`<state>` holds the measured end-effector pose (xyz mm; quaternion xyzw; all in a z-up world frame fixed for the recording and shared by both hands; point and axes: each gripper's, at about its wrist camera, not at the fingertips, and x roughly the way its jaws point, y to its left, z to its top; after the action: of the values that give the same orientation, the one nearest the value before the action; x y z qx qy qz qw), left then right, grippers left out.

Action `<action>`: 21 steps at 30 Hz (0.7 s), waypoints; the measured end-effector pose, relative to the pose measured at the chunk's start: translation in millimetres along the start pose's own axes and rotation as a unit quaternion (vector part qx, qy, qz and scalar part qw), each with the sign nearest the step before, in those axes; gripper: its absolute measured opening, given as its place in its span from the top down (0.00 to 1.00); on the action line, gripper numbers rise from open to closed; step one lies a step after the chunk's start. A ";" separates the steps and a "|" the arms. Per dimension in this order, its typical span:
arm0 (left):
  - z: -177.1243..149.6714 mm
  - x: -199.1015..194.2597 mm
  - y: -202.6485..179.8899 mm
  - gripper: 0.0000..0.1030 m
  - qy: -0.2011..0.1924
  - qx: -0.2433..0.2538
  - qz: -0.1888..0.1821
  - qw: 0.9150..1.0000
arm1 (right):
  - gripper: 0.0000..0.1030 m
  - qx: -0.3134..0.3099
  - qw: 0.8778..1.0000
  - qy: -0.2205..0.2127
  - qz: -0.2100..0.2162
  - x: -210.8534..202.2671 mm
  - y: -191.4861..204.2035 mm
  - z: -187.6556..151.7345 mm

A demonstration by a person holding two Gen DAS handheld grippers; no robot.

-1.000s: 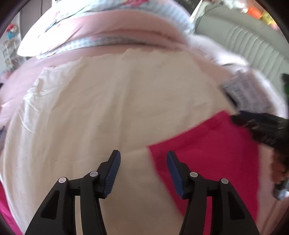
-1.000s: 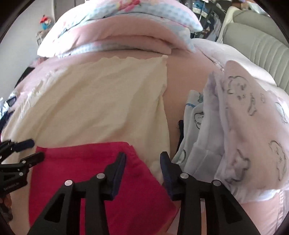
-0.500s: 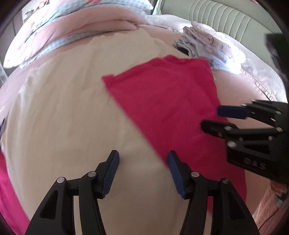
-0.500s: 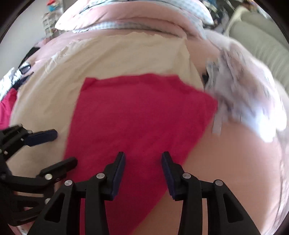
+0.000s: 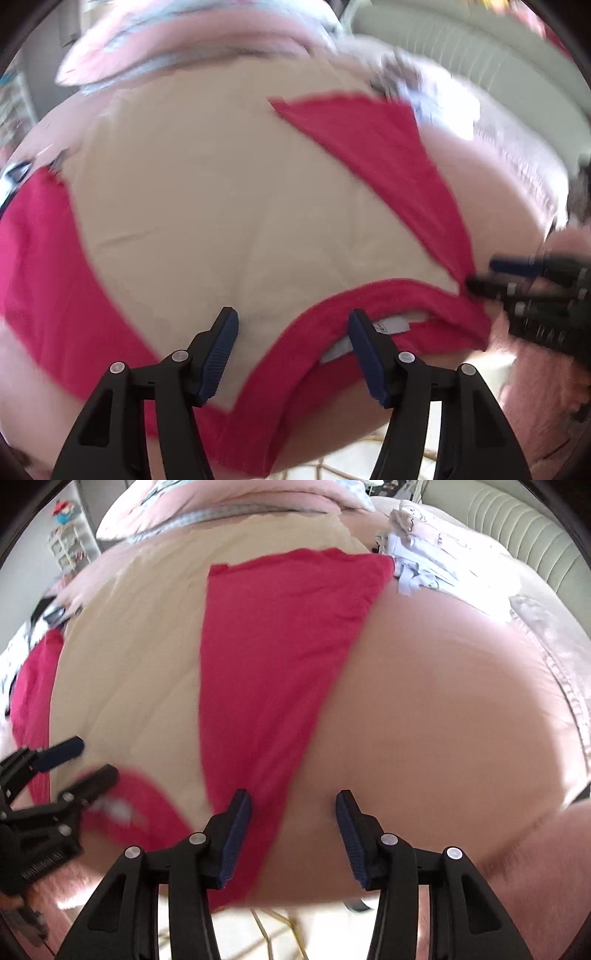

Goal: Fold clothes

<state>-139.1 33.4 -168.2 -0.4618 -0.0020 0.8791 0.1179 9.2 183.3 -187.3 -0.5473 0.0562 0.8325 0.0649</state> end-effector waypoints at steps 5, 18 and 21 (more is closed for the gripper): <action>22.8 1.5 44.0 0.42 -0.006 -0.100 0.009 0.995 | 0.54 -0.042 0.998 -0.047 0.006 -20.2 27.4 13.0; -60.5 -21.8 44.0 0.35 0.070 -0.078 0.023 0.994 | 0.49 -0.103 0.995 -0.010 -0.006 -4.2 55.9 -33.4; -54.0 -35.2 66.0 0.35 0.075 -0.097 -0.009 0.992 | 0.49 -0.096 0.995 -0.025 0.007 -20.8 59.0 -30.9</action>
<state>-89.6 -43.8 -178.0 -0.5354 -0.0828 0.8367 0.0798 35.3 119.1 -179.0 -0.5298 -0.0221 0.8478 0.0076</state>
